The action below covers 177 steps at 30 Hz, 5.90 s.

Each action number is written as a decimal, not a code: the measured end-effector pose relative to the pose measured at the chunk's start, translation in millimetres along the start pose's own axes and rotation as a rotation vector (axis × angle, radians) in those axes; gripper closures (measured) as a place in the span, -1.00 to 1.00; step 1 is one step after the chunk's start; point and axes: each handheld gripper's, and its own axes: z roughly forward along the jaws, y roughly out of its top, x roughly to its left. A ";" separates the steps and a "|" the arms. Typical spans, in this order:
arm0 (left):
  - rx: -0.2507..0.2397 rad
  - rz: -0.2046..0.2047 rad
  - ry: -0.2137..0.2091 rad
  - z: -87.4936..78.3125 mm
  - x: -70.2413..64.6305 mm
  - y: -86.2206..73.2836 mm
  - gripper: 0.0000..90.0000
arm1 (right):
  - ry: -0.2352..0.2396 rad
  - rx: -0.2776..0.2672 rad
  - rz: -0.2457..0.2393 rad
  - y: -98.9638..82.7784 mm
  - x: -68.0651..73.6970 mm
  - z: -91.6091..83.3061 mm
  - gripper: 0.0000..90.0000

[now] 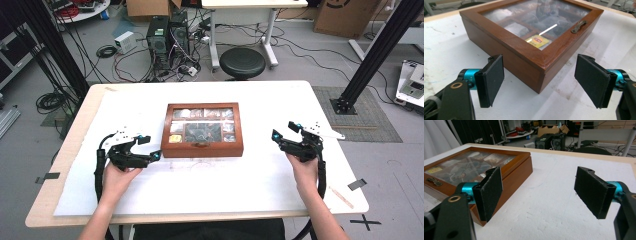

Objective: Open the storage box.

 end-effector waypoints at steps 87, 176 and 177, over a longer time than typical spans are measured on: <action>0.068 0.072 0.132 16.0 -15.9 24.0 0.19 | 0.005 0.045 -0.017 -1.6 6.0 9.6 -0.48; -0.079 -0.003 0.175 19.8 24.8 148.0 0.17 | 0.009 0.040 0.001 -1.7 5.0 8.4 -0.48; -0.080 -0.003 0.176 19.9 25.0 148.0 0.17 | 0.010 0.041 0.001 -1.6 5.4 8.2 -0.48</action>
